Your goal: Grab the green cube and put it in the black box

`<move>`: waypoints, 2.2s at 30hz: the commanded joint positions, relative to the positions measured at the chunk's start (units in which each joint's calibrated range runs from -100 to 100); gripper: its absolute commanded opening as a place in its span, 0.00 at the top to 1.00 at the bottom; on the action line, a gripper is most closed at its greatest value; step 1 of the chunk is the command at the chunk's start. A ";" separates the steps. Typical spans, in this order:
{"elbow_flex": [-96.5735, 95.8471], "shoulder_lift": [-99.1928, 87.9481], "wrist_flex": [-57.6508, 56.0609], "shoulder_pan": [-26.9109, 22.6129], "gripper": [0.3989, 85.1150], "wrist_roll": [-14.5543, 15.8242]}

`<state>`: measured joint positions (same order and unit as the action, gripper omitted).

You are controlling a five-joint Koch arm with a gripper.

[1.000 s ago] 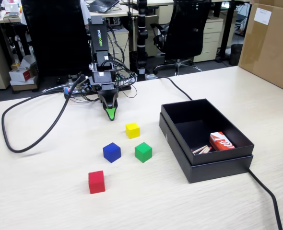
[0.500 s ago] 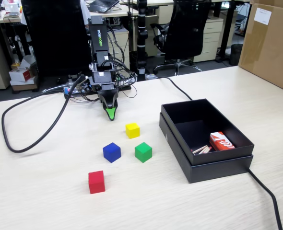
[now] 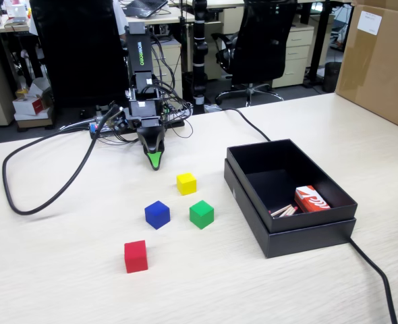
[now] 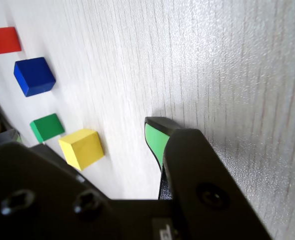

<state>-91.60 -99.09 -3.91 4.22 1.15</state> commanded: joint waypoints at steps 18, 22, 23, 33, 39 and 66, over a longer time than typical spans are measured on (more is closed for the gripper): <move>48.54 16.42 -45.90 -3.27 0.45 -1.51; 63.95 28.81 -52.89 -4.59 0.45 -2.98; 67.21 32.26 -53.33 -4.69 0.45 -3.37; 99.58 74.25 -53.33 -6.45 0.47 -8.30; 111.00 90.66 -53.33 -6.64 0.47 -9.52; 117.89 112.69 -52.89 -5.27 0.56 -12.55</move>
<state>22.41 14.69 -57.18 -1.05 -10.67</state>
